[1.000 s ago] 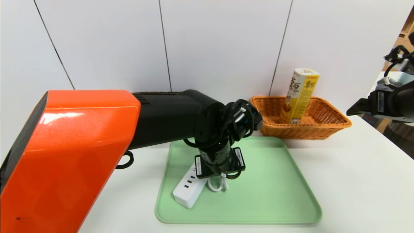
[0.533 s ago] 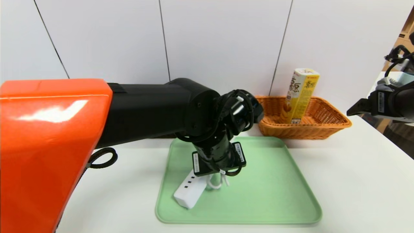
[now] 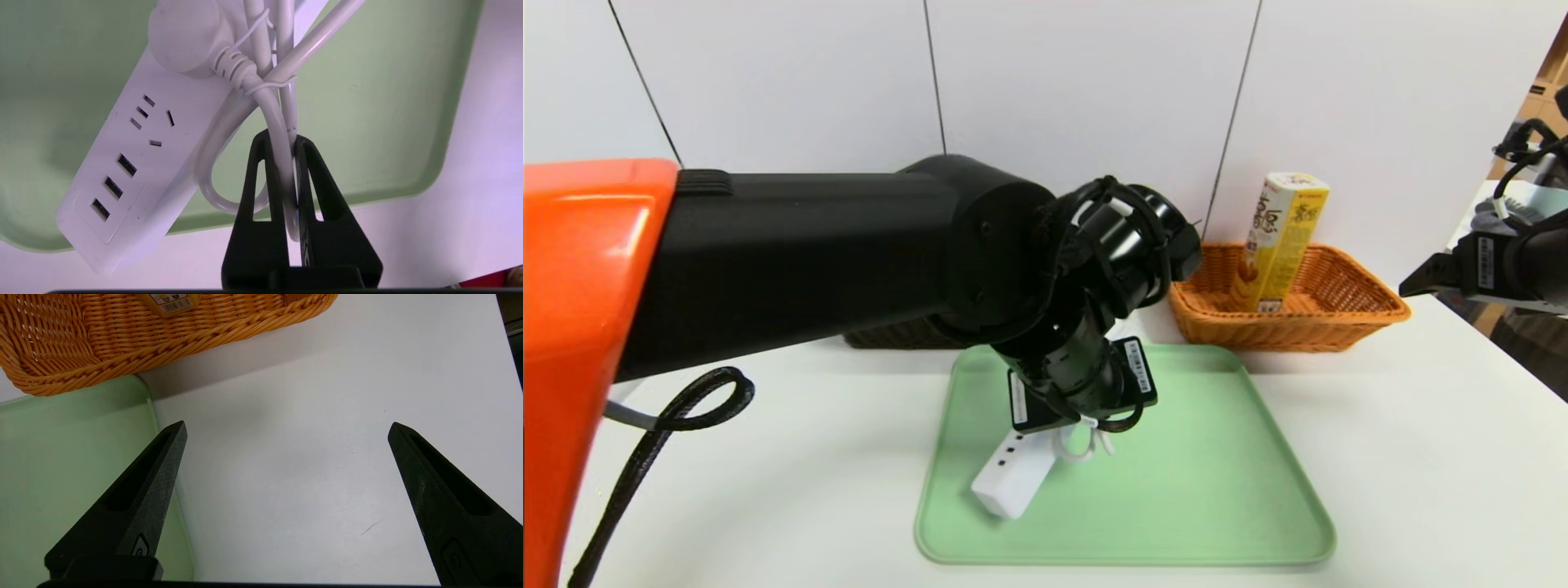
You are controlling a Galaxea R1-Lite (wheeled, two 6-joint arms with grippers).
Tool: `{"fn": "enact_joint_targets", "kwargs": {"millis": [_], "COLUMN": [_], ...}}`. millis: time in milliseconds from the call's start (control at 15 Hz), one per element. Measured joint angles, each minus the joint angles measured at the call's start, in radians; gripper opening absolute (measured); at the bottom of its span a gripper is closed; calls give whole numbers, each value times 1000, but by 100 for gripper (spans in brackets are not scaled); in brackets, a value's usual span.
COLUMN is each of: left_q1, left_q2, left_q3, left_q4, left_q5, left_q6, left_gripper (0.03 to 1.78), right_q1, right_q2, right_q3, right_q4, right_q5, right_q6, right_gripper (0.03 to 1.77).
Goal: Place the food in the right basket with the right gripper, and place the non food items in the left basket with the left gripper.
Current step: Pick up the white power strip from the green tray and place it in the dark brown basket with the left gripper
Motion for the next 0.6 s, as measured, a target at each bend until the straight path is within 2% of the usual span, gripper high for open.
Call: {"fn": "enact_joint_targets", "kwargs": {"millis": [200, 400, 600], "left_q1": [-4, -1, -1], "left_q2": [-61, -126, -191], "left_q3": [-7, -9, -9], "left_q4": [-48, -105, -129], "left_q5": [4, 40, 51], "left_q6": [3, -3, -3], "left_gripper": [15, 15, 15], "right_q1": [7, 8, 11], "right_q2": [-10, -16, -22], "right_q3": [20, 40, 55], "right_q4": [0, 0, 0], "right_q5": [0, -1, -2], "right_q6": [0, 0, 0], "right_gripper": [170, 170, 170]}}
